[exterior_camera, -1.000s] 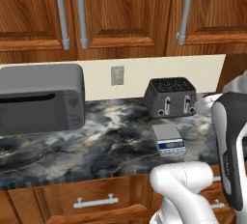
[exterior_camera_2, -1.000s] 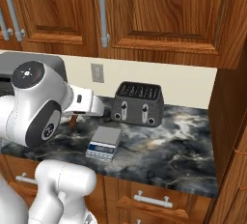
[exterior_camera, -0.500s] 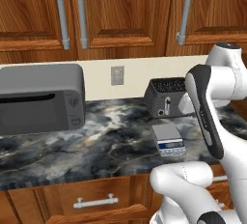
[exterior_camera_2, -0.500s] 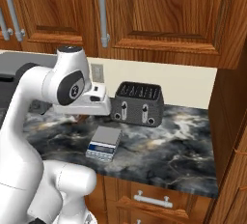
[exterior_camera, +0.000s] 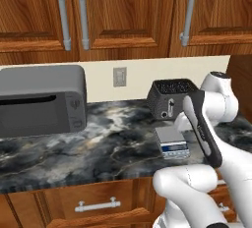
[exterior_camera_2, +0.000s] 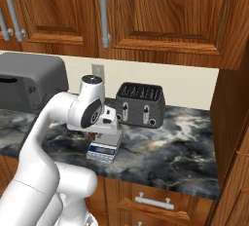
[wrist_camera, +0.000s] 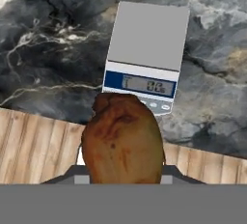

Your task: Take the chicken drumstick from the fridge and place it on the digital scale on the counter by the fridge. Wait a few seconds for a reading, then move it to the plate on the dining counter.

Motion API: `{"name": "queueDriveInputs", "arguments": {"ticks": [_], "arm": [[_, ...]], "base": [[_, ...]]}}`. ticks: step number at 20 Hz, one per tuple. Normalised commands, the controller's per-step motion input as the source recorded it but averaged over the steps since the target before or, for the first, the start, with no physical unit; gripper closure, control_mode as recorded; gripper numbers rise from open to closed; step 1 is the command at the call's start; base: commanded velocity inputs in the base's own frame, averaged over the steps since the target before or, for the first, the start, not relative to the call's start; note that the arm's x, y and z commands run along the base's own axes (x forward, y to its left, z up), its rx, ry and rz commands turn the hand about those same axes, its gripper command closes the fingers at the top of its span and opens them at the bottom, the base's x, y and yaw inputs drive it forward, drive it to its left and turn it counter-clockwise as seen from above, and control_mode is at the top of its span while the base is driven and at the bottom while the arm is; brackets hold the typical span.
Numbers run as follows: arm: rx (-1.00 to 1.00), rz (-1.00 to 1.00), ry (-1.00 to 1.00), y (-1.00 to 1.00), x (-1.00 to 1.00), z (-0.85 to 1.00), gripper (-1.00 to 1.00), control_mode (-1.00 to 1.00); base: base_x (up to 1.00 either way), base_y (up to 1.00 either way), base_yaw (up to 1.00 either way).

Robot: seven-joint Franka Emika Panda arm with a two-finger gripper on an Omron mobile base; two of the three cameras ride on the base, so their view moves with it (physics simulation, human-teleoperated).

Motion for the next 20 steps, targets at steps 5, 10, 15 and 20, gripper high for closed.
{"name": "queueDriveInputs", "arguments": {"ticks": [5,10,15,20], "arm": [[0.00,0.00,0.00,0.00,0.78,-0.53,1.00,-1.00],[0.00,0.00,0.06,-0.06,0.76,-0.25,1.00,-1.00],[0.00,0.00,0.04,-0.16,0.19,-0.14,1.00,-1.00],[0.00,0.00,0.02,-0.02,0.05,-0.18,1.00,-1.00]], "base": [[0.00,0.00,0.00],[0.00,0.00,0.00],[0.00,0.00,0.00],[0.00,0.00,0.00]]}}
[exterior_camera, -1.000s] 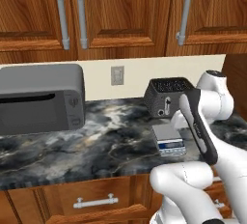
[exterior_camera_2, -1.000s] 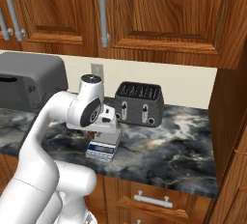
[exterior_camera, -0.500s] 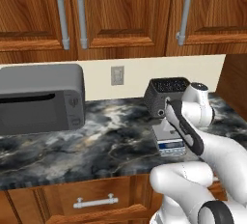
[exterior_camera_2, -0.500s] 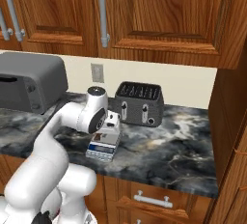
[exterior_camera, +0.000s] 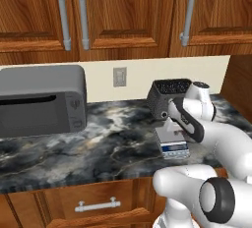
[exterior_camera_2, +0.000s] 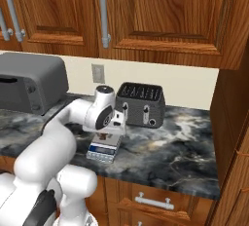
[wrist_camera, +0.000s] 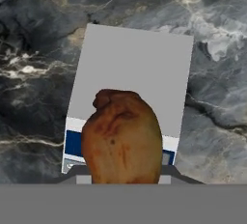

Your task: Take the chicken drumstick from the fridge and place it on the digital scale on the counter by the fridge. Wait a few seconds for a reading, then move it to the plate on the dining counter.

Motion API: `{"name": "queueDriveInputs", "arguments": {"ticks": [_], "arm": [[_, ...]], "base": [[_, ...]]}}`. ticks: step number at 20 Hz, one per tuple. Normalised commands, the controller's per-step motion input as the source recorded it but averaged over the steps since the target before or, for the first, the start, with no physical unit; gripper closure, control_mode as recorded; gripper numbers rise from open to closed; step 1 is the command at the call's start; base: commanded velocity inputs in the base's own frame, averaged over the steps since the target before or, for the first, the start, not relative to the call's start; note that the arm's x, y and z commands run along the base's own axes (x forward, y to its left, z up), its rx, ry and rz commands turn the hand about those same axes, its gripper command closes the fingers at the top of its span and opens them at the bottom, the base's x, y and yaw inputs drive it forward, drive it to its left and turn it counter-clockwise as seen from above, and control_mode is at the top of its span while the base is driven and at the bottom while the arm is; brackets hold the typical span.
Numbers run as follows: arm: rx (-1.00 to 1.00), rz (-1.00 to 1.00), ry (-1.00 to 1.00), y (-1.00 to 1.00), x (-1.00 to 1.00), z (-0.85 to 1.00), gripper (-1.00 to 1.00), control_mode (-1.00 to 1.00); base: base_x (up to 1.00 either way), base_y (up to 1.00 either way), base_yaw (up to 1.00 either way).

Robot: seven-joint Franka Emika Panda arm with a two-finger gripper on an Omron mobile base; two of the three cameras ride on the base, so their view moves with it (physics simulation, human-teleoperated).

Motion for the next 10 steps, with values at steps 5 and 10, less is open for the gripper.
{"name": "queueDriveInputs", "arguments": {"ticks": [5,10], "arm": [[0.00,0.00,0.01,0.00,0.08,-0.43,1.00,-1.00],[0.00,0.00,0.00,0.00,0.24,-0.33,1.00,-1.00]], "base": [[0.00,0.00,0.00],[0.00,0.00,0.00]]}}
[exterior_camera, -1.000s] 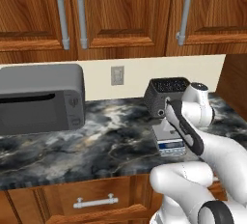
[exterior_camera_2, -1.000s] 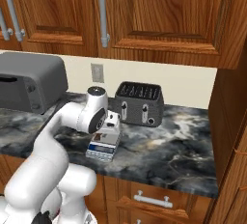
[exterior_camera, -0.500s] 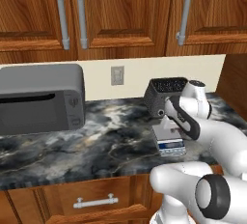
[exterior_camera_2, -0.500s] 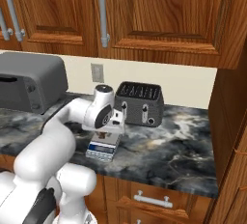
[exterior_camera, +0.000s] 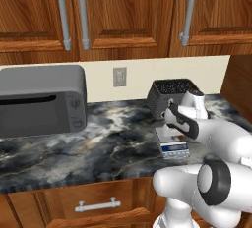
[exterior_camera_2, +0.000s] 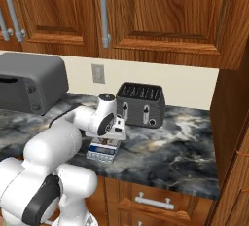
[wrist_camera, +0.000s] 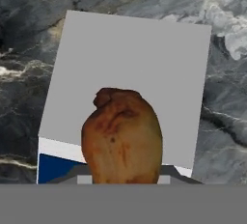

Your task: Take the chicken drumstick from the fridge and place it on the digital scale on the counter by the fridge. Wait a few seconds for a reading, then move it to the plate on the dining counter.

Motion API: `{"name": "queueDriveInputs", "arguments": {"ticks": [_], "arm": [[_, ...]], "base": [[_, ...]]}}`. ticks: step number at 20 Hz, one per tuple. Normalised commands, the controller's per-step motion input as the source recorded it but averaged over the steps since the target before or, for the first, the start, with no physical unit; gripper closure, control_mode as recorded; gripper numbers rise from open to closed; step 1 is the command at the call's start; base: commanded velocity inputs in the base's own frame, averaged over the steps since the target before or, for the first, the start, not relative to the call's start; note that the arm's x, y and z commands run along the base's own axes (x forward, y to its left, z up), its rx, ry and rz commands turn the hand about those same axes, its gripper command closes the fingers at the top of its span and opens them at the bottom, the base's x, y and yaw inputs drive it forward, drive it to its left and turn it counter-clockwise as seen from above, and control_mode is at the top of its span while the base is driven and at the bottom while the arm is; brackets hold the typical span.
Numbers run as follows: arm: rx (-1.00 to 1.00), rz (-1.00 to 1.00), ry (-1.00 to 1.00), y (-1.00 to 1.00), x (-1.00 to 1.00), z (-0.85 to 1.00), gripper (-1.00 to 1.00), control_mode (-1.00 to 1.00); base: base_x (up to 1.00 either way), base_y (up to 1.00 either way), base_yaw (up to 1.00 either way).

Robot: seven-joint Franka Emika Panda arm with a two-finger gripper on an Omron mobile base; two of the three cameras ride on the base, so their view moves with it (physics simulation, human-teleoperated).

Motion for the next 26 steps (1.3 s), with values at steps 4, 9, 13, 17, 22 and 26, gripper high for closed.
{"name": "queueDriveInputs", "arguments": {"ticks": [4,9,13,17,22,26], "arm": [[0.00,0.00,0.00,0.00,0.39,-0.08,1.00,-1.00],[0.00,0.00,0.04,0.00,0.45,-0.15,1.00,-1.00],[0.00,0.00,0.03,0.00,0.16,-0.12,1.00,-1.00],[0.00,0.00,0.00,0.00,0.00,-0.03,1.00,-1.00],[0.00,0.00,0.00,0.00,0.00,0.00,-1.00,-1.00],[0.00,0.00,0.00,0.00,0.00,0.00,-1.00,-1.00]], "base": [[0.00,0.00,0.00],[0.00,0.00,0.00],[0.00,0.00,0.00],[0.00,0.00,0.00],[0.00,0.00,0.00],[0.00,0.00,0.00]]}}
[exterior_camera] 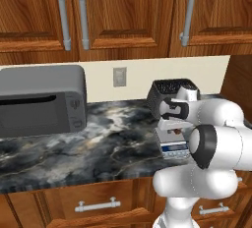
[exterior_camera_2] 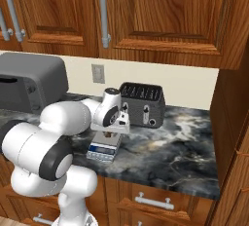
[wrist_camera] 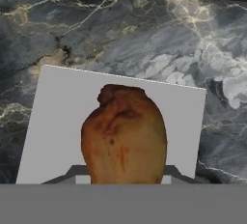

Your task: Take the chicken drumstick from the fridge and place it on the digital scale on the counter by the fridge. Wait a few seconds for a reading, then move it to the plate on the dining counter.

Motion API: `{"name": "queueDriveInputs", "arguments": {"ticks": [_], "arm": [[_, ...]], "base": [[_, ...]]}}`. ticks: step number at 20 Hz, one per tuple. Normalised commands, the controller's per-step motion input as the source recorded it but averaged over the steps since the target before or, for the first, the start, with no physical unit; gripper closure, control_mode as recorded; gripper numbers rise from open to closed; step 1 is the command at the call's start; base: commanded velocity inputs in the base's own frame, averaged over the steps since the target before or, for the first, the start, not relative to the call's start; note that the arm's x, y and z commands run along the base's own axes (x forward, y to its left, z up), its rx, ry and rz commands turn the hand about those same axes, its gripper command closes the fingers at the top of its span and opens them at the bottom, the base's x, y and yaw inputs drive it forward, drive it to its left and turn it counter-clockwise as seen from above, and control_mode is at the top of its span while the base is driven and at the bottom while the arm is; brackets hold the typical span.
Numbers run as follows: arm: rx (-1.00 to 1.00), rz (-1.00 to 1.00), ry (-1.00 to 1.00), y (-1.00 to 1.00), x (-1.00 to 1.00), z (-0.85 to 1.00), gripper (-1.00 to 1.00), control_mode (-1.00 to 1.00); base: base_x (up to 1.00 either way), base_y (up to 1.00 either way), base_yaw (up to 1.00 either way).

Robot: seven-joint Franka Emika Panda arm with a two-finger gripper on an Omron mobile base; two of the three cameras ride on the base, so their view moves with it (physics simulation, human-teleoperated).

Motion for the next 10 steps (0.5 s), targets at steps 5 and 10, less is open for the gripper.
{"name": "queueDriveInputs", "arguments": {"ticks": [5,10], "arm": [[0.00,0.00,0.00,0.00,0.00,0.00,-1.00,-1.00],[0.00,0.00,0.00,0.00,-0.09,0.01,-1.00,-1.00]], "base": [[0.00,0.00,0.00],[0.00,0.00,0.00]]}}
